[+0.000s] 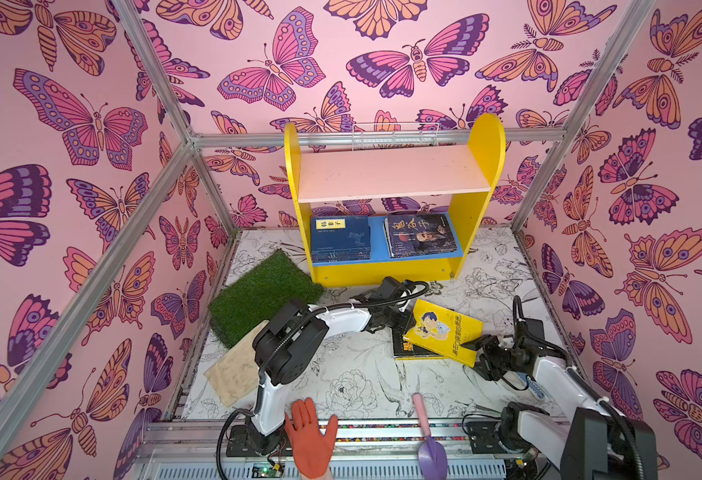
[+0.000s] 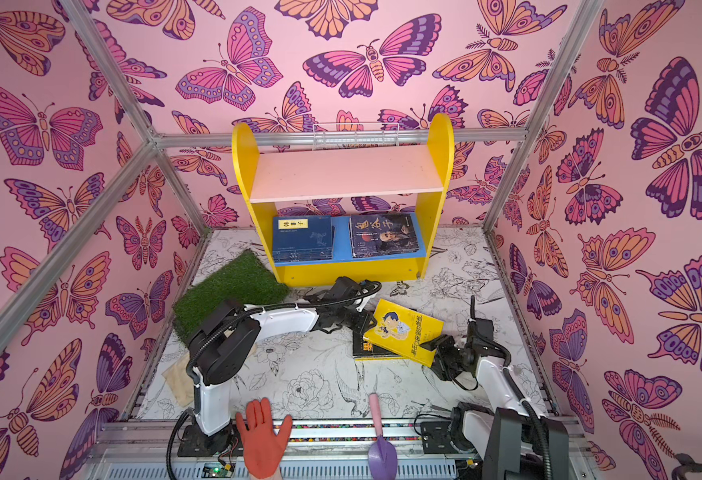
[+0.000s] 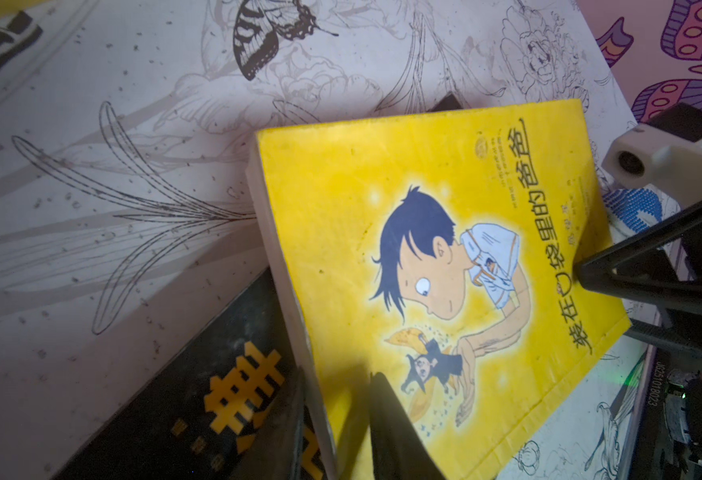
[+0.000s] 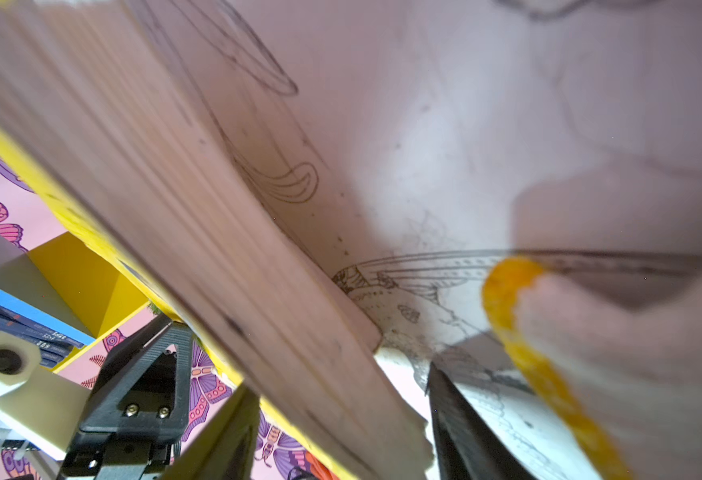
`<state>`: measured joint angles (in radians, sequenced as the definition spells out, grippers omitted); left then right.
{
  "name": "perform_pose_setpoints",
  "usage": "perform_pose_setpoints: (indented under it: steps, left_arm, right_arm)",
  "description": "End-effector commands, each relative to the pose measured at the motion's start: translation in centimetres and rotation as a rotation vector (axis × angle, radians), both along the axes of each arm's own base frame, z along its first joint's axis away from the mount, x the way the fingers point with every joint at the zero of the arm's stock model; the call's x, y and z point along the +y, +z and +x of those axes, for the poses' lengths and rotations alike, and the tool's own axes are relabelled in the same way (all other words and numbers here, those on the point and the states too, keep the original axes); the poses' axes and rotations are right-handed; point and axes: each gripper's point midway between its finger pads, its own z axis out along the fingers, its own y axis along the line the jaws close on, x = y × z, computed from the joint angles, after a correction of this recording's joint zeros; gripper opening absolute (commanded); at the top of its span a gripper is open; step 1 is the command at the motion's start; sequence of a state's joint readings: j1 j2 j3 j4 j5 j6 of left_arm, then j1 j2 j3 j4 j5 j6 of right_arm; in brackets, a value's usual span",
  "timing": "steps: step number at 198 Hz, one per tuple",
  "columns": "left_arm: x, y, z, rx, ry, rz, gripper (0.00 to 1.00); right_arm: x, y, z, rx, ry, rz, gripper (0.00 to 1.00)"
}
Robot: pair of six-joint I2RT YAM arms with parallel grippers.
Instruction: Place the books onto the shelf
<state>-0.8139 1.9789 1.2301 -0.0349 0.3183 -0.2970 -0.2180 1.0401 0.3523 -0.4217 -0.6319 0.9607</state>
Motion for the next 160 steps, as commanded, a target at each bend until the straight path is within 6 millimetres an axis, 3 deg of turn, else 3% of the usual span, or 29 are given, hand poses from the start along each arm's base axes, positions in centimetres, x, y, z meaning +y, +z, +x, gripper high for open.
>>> perform_pose_setpoints:
  steps: [1,44,77,113,134,160]
  left_arm:
    - [2.8,-5.8,-3.0,0.14,-0.009,0.176,0.29]
    - [2.9,-6.0,-3.1,0.145,-0.011,0.182,0.29]
    - [2.8,-6.0,-3.0,0.147,-0.012,0.18,0.3]
    - [2.7,-5.8,-3.0,0.157,-0.016,0.165,0.3]
    - [2.9,-4.4,-2.5,0.177,0.005,0.117,0.3]
    - [3.8,1.2,-0.9,0.153,0.033,-0.04,0.44]
  right_arm:
    - [-0.6,-0.3,0.2,0.017,-0.047,-0.025,0.56]
    - [-0.7,2.1,1.9,-0.071,-0.005,-0.042,0.44]
    - [-1.7,3.6,2.0,-0.101,0.041,-0.144,0.29]
    - [-1.2,4.8,3.0,-0.175,0.068,-0.123,0.09]
    - [-1.3,6.0,3.4,-0.212,0.087,-0.141,0.0]
    - [-1.2,8.6,4.4,-0.286,0.092,-0.142,0.0]
